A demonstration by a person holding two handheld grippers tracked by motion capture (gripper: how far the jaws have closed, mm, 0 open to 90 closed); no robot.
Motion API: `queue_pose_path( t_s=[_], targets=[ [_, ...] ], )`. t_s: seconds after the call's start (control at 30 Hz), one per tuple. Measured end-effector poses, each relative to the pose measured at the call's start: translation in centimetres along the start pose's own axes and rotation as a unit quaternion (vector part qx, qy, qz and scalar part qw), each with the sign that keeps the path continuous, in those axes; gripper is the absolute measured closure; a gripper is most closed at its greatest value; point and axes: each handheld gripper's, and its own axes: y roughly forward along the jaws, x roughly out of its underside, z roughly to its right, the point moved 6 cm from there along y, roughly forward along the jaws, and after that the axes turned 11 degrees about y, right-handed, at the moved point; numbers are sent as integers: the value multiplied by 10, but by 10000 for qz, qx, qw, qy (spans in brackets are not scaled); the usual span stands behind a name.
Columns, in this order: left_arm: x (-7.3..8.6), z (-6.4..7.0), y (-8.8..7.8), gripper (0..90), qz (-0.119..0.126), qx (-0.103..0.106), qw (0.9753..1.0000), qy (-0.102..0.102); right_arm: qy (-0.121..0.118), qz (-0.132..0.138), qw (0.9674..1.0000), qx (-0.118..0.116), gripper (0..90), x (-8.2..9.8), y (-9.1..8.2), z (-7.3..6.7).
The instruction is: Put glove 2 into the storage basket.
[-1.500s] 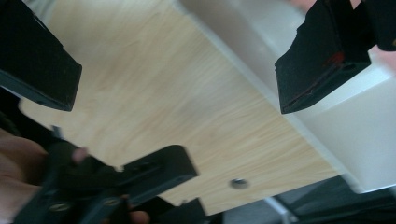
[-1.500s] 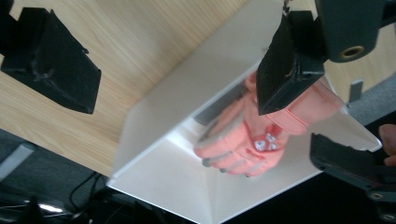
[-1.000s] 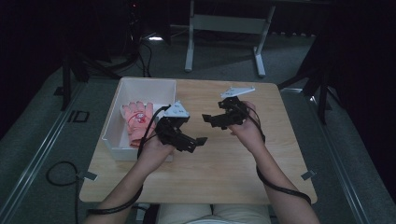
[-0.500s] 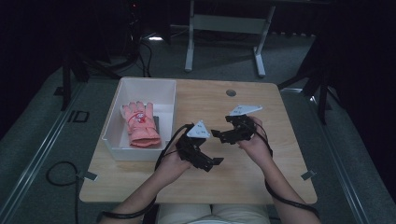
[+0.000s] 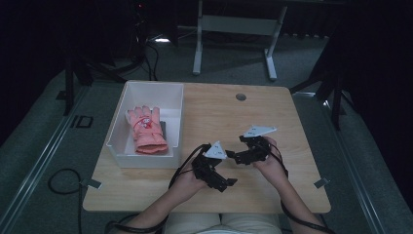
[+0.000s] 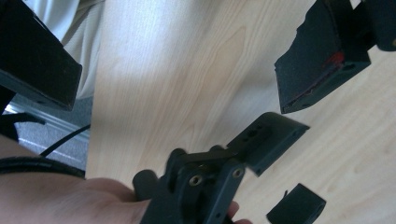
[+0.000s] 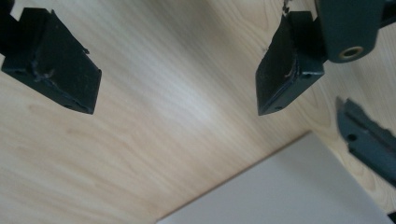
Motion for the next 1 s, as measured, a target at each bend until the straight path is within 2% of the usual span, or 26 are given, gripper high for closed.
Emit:
queue_pose_path(
  t_s=[0.1,0.23,0.37,0.5,0.67,0.83,1.0],
  targets=[
    [8,2,8,0,-76,44,10000,11,16,-31,10000,55,140,12,4,4],
    [18,5,15,0,21,151,9999,-23,-41,35,9998,171,140,26,6,10],
    [29,6,21,0,-26,218,9998,-32,-32,63,9997,216,140,37,8,15],
    [36,7,26,0,-90,194,9998,-3,-36,29,9997,251,139,48,10,20],
    [44,7,32,0,-142,-24,9999,44,-6,39,9996,289,139,59,11,24],
    [51,8,36,0,-215,-1,9998,60,-140,21,9992,378,139,71,8,29],
    [54,10,39,0,-250,57,9996,106,-89,97,9991,406,139,77,4,34]
  ],
)
